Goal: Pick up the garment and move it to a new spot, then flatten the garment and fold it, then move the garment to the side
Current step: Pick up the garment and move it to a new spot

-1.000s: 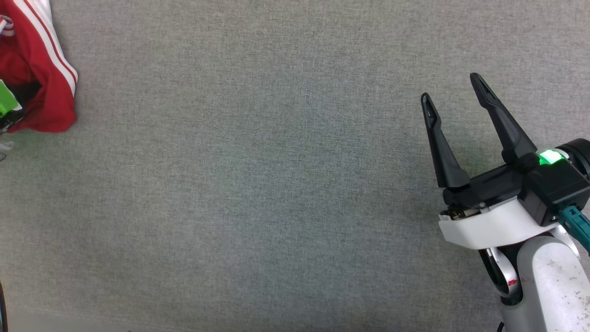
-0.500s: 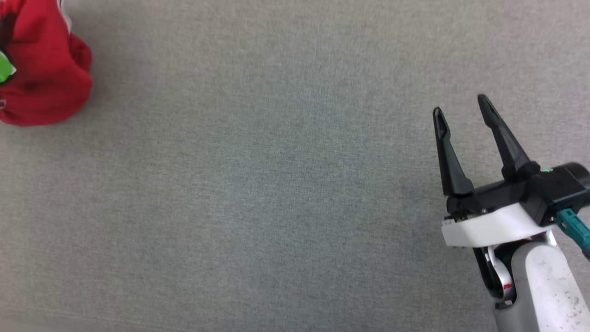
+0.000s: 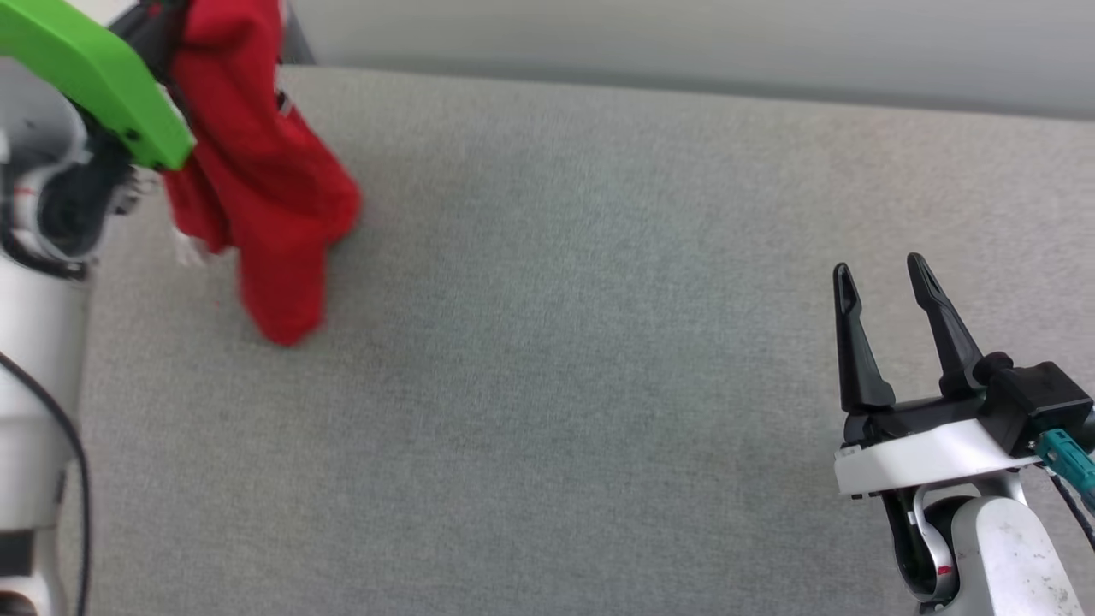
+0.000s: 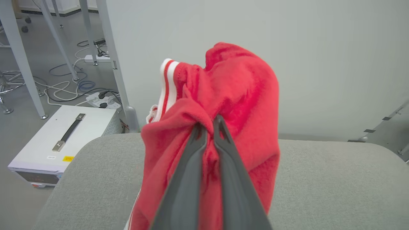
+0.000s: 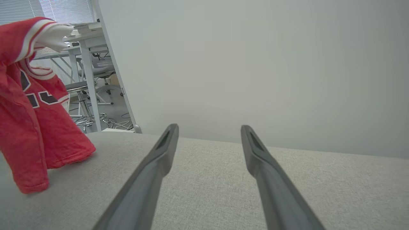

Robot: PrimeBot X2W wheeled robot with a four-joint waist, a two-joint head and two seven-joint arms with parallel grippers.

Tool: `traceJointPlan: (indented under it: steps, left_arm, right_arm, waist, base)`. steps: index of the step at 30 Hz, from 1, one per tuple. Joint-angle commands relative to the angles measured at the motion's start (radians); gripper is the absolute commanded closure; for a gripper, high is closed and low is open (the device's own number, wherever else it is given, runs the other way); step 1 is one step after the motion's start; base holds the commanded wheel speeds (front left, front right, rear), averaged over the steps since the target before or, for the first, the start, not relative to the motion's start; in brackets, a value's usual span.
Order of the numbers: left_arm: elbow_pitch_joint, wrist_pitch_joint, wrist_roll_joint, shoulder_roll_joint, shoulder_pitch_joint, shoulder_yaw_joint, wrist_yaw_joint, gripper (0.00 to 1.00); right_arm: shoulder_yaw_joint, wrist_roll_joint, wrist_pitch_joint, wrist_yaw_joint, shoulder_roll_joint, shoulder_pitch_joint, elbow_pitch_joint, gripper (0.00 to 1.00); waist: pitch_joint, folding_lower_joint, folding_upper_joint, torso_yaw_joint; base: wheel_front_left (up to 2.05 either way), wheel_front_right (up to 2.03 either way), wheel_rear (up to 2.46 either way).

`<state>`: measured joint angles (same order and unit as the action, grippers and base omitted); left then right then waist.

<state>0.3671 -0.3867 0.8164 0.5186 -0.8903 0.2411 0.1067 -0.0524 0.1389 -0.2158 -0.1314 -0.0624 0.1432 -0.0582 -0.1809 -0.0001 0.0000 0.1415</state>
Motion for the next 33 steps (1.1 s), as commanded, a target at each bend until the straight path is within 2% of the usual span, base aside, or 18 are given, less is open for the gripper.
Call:
traceJointPlan:
  steps: [1,9,15,22,33]
  left_arm:
    - [-0.031,0.022,-0.013,-0.020,0.030,0.001,-0.016,1.00]
    - [-0.206,0.078,-0.026,-0.128,0.159,0.058,-0.075,1.00]
    - [-0.249,0.119,-0.067,-0.212,0.214,0.133,-0.108,1.00]
    - [-0.176,0.189,-0.117,-0.297,0.253,0.218,-0.111,1.00]
    - [0.082,0.334,-0.213,-0.393,0.230,0.320,-0.095,1.00]
  right_arm:
    - [0.003,0.009,-0.007,0.001,0.005,-0.010,0.004,0.00]
    - [0.021,0.019,-0.015,0.001,0.011,-0.033,0.009,0.00]
    - [0.020,0.029,-0.012,0.001,0.012,-0.034,0.001,0.00]
    - [0.003,0.046,-0.009,0.001,0.012,-0.027,0.012,0.00]
    - [-0.015,0.054,-0.010,0.001,0.012,-0.007,0.041,0.00]
  waist:
    - [0.080,0.0001,0.0000,-0.046]
    - [0.110,0.0001,0.0000,-0.129]
    - [0.089,0.0001,0.0000,-0.189]
    - [0.036,0.0001,0.0000,-0.248]
    - [-0.040,0.0001,0.0000,-0.300]
  base:
    - [0.00,0.00,0.00]
    - [0.00,0.00,0.00]
    - [0.00,0.00,0.00]
    - [0.00,0.00,0.00]
    - [0.00,0.00,0.00]
